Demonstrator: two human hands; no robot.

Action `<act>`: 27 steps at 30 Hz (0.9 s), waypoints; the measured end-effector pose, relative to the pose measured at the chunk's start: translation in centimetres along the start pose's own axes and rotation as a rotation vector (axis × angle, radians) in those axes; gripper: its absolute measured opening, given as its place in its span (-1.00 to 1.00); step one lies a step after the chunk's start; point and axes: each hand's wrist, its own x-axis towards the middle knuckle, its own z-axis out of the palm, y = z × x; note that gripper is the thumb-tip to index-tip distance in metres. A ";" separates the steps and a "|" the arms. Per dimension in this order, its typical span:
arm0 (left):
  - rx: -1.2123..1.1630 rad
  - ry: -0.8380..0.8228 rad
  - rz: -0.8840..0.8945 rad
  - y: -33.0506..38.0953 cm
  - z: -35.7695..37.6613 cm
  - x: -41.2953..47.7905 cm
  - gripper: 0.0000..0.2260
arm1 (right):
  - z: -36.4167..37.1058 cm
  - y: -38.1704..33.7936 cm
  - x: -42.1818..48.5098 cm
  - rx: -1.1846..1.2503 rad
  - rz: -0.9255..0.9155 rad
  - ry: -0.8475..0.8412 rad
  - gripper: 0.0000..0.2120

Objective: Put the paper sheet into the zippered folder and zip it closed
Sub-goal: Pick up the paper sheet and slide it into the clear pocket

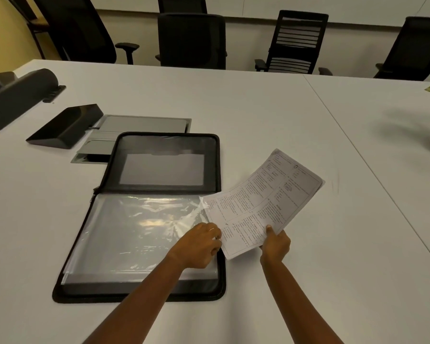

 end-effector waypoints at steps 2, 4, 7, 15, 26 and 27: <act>0.026 -0.045 0.016 -0.1 -0.1 0.0 -0.74 | 0.2 0.5 -0.3 0.011 0.010 -0.036 -0.67; 0.013 -0.071 0.016 -0.2 -0.1 0.0 -0.75 | 0.0 1.0 -0.5 0.046 0.050 -0.100 -0.65; 0.006 -0.111 0.015 -0.2 -0.1 -0.2 -0.75 | -0.8 1.8 -0.6 0.131 0.144 -0.252 -0.66; -0.025 -0.149 0.031 0.3 0.0 -0.4 -0.77 | -1.8 3.2 -1.1 -0.044 0.274 -0.511 -0.73; -0.114 -0.113 -0.002 1.0 0.1 -0.3 -0.83 | 0.1 4.3 -3.0 0.172 0.299 -0.471 -0.62; -0.127 -0.106 -0.010 1.1 0.2 -0.3 -0.83 | 0.2 4.5 -3.3 0.151 0.297 -0.487 -0.62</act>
